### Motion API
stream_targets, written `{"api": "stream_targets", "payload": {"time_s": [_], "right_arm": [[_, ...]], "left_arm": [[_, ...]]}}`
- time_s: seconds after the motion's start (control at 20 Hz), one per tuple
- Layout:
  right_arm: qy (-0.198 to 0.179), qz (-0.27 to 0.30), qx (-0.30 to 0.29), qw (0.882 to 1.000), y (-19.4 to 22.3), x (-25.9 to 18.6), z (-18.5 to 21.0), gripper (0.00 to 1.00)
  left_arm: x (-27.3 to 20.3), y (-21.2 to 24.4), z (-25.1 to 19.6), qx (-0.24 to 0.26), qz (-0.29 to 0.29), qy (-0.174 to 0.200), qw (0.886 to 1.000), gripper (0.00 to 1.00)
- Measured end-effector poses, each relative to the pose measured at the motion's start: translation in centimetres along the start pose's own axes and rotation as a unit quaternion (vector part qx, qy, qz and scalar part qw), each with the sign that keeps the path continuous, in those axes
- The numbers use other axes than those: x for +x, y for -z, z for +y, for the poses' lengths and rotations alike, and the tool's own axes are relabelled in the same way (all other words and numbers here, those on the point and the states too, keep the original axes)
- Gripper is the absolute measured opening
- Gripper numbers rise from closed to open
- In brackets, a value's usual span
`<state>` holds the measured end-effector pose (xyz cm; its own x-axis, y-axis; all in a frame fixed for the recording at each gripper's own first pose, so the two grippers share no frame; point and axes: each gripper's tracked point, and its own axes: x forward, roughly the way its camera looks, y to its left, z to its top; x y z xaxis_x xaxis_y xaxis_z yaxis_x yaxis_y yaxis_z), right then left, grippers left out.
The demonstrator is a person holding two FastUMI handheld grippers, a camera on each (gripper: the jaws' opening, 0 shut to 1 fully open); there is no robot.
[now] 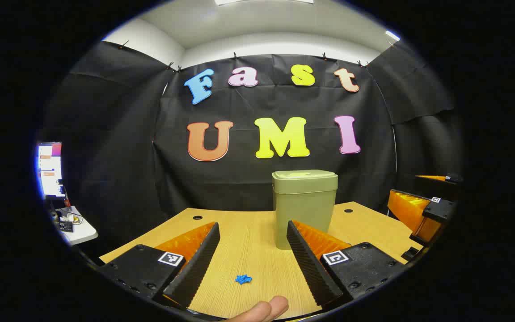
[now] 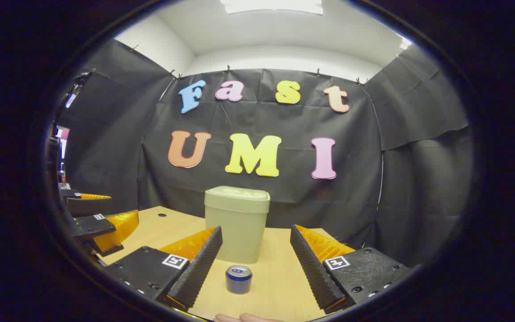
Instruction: Press the lid of the desktop garbage bin to open it, pick up the crumpled paper on the desktop and throw it into the bin, then pick up the pop can on the desktop and drop it into the bin, and finally close the garbage bin lid.
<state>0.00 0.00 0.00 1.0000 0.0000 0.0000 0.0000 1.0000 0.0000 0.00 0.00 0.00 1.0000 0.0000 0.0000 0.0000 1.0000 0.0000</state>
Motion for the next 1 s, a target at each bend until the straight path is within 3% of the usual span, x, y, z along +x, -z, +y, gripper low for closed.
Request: {"api": "stream_targets", "payload": {"time_s": [0.15,0.4,1.0], "right_arm": [[-0.022,-0.010,0.005,1.000,-0.2,-0.4,1.1,0.98],[-0.012,-0.005,-0.017,1.000,1.2,-0.3,0.7,0.95],[-0.006,0.031,0.029,0.999,3.2,1.0,-0.6,0.95]], "left_arm": [[0.1,0.2,0.4,-0.002,0.002,-0.008,1.000,0.97],[0.4,0.9,0.4,-0.003,0.011,-0.011,1.000,0.97],[0.9,1.5,-0.1,0.007,0.017,-0.010,1.000,0.97]]}}
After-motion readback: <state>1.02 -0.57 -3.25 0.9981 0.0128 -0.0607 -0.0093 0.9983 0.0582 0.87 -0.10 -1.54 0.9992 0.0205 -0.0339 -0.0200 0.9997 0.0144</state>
